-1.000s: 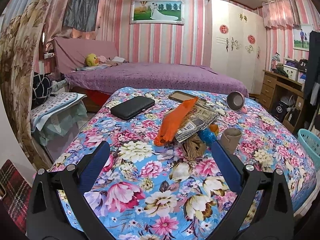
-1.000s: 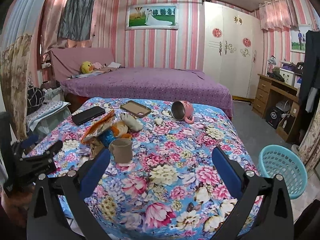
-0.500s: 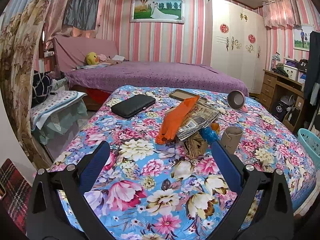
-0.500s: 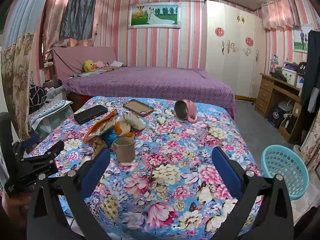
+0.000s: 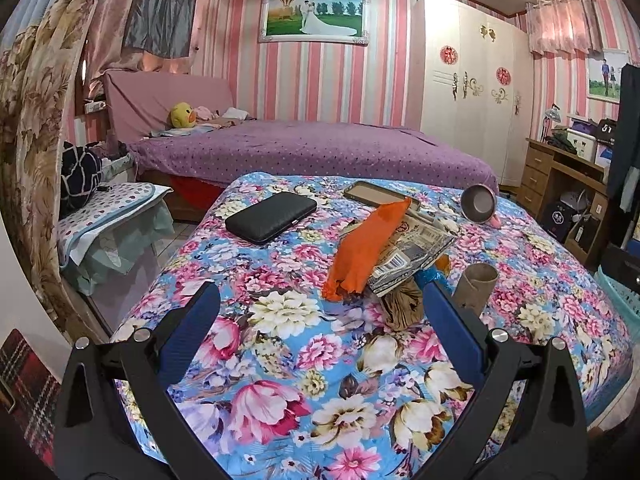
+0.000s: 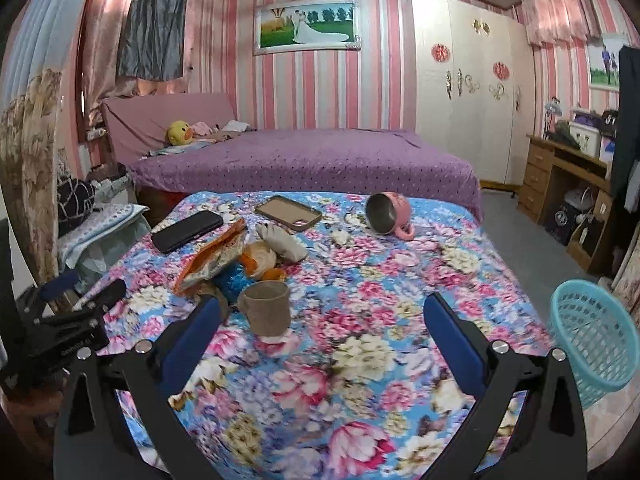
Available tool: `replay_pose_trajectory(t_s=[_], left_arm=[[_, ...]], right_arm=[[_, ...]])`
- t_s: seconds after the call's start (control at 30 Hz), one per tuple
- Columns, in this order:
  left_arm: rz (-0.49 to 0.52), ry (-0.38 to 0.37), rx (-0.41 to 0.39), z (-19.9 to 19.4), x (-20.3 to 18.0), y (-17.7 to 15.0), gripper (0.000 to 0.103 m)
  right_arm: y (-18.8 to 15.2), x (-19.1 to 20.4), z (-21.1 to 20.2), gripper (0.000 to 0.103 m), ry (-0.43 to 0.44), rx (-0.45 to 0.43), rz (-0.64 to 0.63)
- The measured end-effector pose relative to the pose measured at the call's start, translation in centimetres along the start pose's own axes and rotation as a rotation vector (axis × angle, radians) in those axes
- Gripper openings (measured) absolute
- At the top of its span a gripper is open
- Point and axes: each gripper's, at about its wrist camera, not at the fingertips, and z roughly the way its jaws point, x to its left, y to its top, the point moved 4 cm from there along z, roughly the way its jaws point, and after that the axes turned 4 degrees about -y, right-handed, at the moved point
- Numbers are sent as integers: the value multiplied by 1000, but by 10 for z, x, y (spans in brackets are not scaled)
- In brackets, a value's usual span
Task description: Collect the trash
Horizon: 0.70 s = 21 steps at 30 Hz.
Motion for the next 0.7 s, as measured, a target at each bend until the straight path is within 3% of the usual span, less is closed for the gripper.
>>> replay_pose_trajectory(t_s=[0.37,0.53,0.7], left_arm=[[-29,13,-18,-13,13,-6,98],[-29,8,-16,-13,9,-6,98],[-12,7,-3,-4,8,3,98]], right_arm=[[2,-30,-24,99,10,-40,-22],[-1,-47,-22,99,-38,-33,26],[-4,-40,-8,99,-26,-21,30]])
